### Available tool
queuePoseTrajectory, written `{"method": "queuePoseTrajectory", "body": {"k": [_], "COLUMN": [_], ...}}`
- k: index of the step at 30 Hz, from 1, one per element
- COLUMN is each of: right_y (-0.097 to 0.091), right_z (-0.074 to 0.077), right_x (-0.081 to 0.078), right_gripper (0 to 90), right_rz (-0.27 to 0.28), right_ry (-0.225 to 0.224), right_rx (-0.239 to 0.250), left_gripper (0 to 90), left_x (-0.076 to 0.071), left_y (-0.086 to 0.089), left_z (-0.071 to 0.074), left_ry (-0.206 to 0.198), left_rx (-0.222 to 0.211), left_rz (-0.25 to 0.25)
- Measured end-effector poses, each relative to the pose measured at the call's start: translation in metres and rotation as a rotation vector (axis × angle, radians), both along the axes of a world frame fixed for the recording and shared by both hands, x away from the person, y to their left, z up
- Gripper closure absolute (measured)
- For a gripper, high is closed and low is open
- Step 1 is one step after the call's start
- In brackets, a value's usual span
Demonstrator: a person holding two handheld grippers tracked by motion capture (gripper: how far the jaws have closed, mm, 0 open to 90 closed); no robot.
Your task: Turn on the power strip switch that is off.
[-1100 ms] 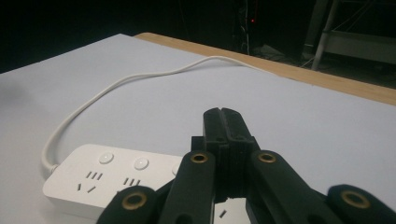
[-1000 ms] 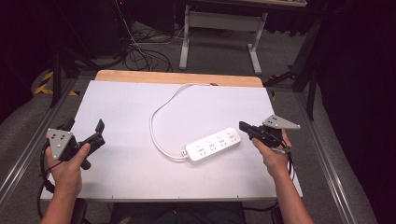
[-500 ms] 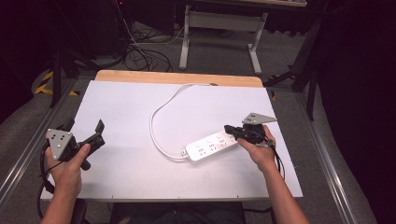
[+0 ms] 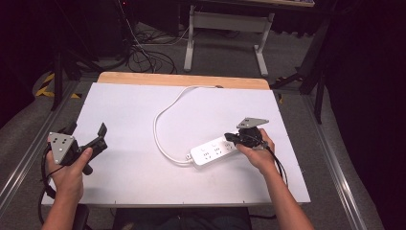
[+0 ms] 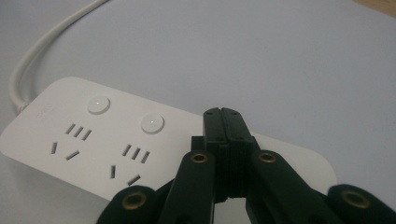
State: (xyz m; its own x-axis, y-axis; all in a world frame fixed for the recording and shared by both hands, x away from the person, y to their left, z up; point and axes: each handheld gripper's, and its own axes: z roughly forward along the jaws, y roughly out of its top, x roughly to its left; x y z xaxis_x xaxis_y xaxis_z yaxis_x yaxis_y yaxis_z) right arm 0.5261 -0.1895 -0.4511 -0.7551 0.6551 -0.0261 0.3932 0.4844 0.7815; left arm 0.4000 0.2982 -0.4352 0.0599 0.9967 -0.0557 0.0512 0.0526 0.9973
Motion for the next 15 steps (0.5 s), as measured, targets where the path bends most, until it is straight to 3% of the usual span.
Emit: {"method": "queuePoseTrajectory", "body": {"k": [6, 8, 15], "right_y": [0.0033, 0.0054, 0.0055], "right_z": [-0.0050, -0.0078, -0.0091], "right_x": [0.0051, 0.0063, 0.0074], "right_gripper": [90.0, 90.0, 90.0], "right_rz": [-0.004, -0.002, 0.003], "right_ry": [0.016, 0.021, 0.021], "right_rx": [0.000, -0.025, -0.011], "left_gripper": [9.8, 9.8, 9.9], "left_x": [0.0000, -0.0002, -0.0002], "left_y": [-0.0009, -0.0004, 0.0000], "left_z": [0.0001, 0.0001, 0.0000], "left_ry": [-0.001, -0.001, 0.000], "left_rx": [-0.002, 0.006, 0.004], "left_rz": [-0.001, -0.001, 0.000]}}
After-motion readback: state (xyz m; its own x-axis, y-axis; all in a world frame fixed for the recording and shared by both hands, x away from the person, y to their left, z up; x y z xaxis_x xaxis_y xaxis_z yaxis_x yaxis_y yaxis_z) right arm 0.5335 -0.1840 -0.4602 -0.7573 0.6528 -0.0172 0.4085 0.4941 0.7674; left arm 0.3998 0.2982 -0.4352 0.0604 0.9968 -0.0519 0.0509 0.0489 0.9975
